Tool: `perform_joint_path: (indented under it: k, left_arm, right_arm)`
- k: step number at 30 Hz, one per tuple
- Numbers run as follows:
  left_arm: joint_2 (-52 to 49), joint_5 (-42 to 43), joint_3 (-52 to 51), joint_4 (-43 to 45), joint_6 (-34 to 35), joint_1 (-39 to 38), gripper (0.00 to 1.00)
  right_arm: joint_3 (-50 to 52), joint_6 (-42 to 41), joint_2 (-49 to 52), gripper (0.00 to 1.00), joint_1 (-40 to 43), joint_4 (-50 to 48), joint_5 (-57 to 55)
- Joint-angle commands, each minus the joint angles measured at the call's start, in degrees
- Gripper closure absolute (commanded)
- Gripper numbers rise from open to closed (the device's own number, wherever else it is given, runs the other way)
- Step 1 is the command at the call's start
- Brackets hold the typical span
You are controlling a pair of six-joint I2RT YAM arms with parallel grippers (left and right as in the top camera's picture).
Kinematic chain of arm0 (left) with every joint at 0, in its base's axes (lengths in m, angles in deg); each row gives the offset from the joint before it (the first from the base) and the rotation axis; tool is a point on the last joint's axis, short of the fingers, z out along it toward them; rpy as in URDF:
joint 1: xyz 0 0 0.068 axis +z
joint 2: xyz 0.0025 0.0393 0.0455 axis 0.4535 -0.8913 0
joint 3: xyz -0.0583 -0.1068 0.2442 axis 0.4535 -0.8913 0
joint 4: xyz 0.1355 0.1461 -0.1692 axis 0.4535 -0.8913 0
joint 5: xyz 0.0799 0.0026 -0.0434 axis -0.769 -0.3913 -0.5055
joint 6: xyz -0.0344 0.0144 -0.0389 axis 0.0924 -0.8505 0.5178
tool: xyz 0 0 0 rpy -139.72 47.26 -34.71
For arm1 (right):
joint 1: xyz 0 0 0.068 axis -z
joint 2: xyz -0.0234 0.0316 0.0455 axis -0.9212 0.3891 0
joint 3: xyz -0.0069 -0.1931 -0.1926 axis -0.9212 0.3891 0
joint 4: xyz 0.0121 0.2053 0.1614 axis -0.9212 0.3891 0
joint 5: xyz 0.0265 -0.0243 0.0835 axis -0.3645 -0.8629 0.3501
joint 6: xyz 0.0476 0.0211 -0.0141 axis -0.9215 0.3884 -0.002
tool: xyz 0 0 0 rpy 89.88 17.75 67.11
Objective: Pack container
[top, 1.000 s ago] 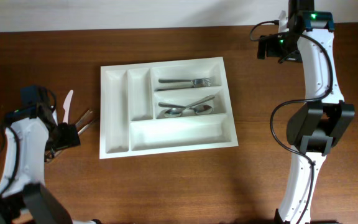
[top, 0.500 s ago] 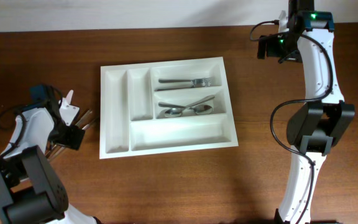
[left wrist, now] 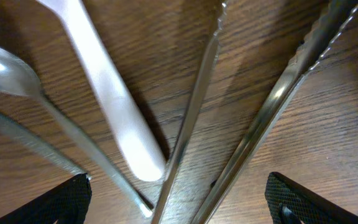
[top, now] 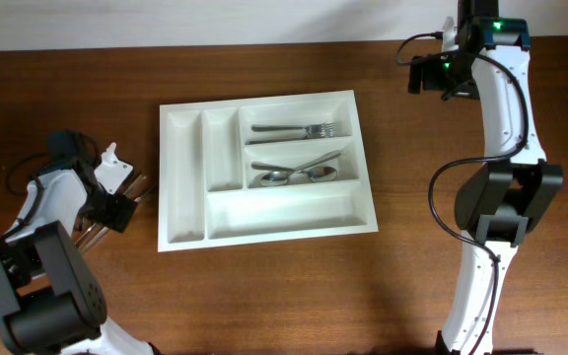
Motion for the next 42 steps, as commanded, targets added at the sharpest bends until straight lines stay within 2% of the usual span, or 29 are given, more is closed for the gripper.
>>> perform_joint_path:
  k: [1,12,14,15,23,29,33,38,42]
  left_arm:
    - [-2.4,1.4,0.8,0.0,-1.3,0.5,0.08]
    - [-4.5,1.0,0.6,-4.7,0.8,0.6,0.08]
    - [-4.5,0.8,0.6,-5.9,1.9,0.6,0.11]
    - [-4.5,0.8,0.6,-6.6,2.2,0.7,0.16]
    - [-4.5,0.8,0.6,-8.5,2.6,1.5,0.39]
    - [-4.5,0.8,0.6,-8.5,2.6,1.6,0.51]
    - [-4.5,2.4,0.6,-8.5,2.5,1.6,0.53]
    - [-4.5,3.9,0.6,-7.8,2.5,1.6,0.79]
    - [-4.5,4.0,0.6,-7.3,2.5,1.6,0.87]
  right_arm:
    - [0.0,0.4,-0.2,0.01,0.5,-0.1,0.3]
    - [0.0,0.4,-0.2,0.01,0.5,-0.1,0.3]
    - [0.0,0.4,-0.2,0.01,0.5,-0.1,0.3]
    - [0.0,0.4,-0.2,0.01,0.5,-0.1,0.3]
    - [0.0,0.4,-0.2,0.01,0.5,-0.1,0.3]
    - [0.0,0.4,-0.2,0.01,0.5,-0.1,0.3]
    - [0.0,0.4,-0.2,0.01,0.5,-0.1,0.3]
    - [0.0,0.4,-0.2,0.01,0.5,-0.1,0.3]
    - [0.0,0.4,-0.2,0.01,0.5,-0.1,0.3]
